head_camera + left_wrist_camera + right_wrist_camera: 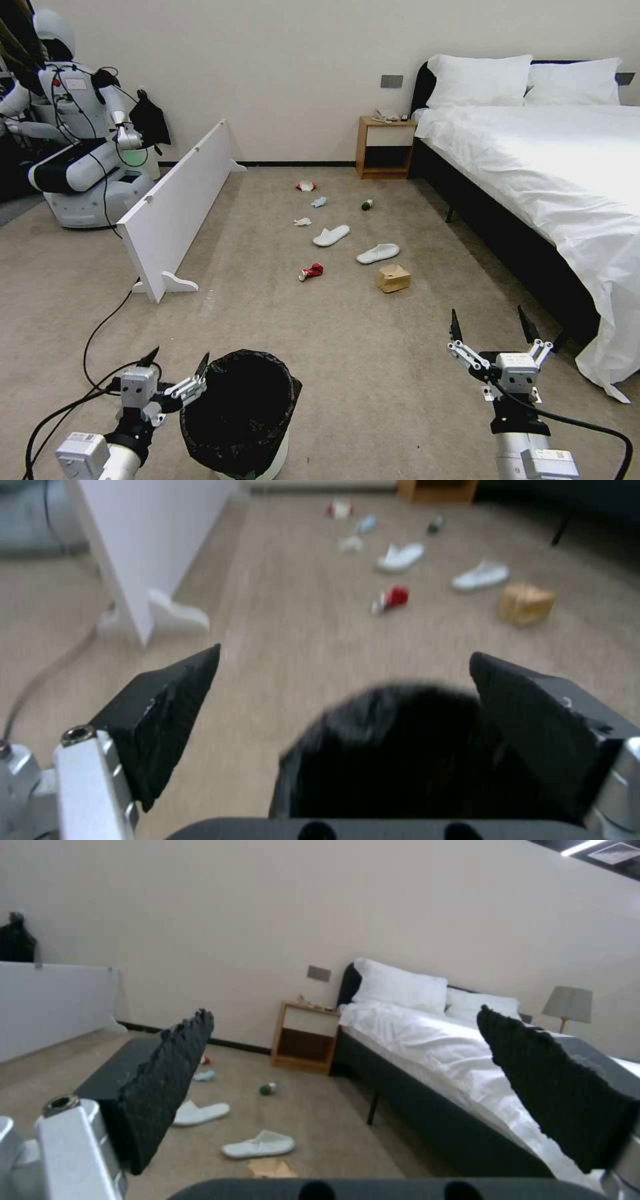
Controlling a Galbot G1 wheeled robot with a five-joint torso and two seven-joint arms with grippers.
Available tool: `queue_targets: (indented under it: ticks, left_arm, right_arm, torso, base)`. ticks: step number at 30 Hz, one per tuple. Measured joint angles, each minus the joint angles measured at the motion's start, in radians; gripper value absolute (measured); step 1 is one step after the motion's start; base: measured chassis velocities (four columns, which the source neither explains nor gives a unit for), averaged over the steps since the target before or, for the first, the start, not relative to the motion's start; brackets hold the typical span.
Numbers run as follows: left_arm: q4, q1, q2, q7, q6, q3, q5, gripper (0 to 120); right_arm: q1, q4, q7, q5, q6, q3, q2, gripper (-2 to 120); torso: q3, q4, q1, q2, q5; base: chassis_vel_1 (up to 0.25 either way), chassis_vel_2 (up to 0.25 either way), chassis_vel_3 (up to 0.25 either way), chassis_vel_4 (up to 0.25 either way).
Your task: Pick up the trash bin, then pick up the garbage from the floor and place it into the trash bin.
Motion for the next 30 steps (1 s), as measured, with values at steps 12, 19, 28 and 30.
queue_targets:
  ticks: [12,19,28,30]
  left_arm:
    - [0.105,-0.038,0.032,-0.051,0.125,0.057,-0.076,98]
    - [0.153,-0.058,0.037,-0.066,0.149,0.063,-0.086,97]
    - [0.199,-0.084,0.038,-0.078,0.165,0.07,-0.114,97]
    - [0.204,-0.087,0.039,-0.079,0.165,0.07,-0.117,97]
  right_arm:
    - [-0.013,-0.012,0.0,0.003,0.011,0.01,0.004,100]
    - [-0.018,-0.019,0.0,0.0,0.014,0.009,0.01,100]
    - [-0.027,-0.022,-0.002,-0.005,0.017,0.007,0.017,100]
    - [-0.027,-0.022,-0.002,-0.005,0.017,0.007,0.017,100]
  torso:
    - [0.0,0.0,0.0,0.0,0.0]
    - [0.0,-0.0001,0.0,0.0,0.0]
    - [0.0,-0.0001,0.0,0.0,0.0]
    - [0.0,-0.0001,0.0,0.0,0.0]
  base:
    - [0.0,0.0,0.0,0.0]
    - [0.0,0.0,0.0,0.0]
    - [0.0,0.0,0.0,0.0]
    - [0.0,0.0,0.0,0.0]
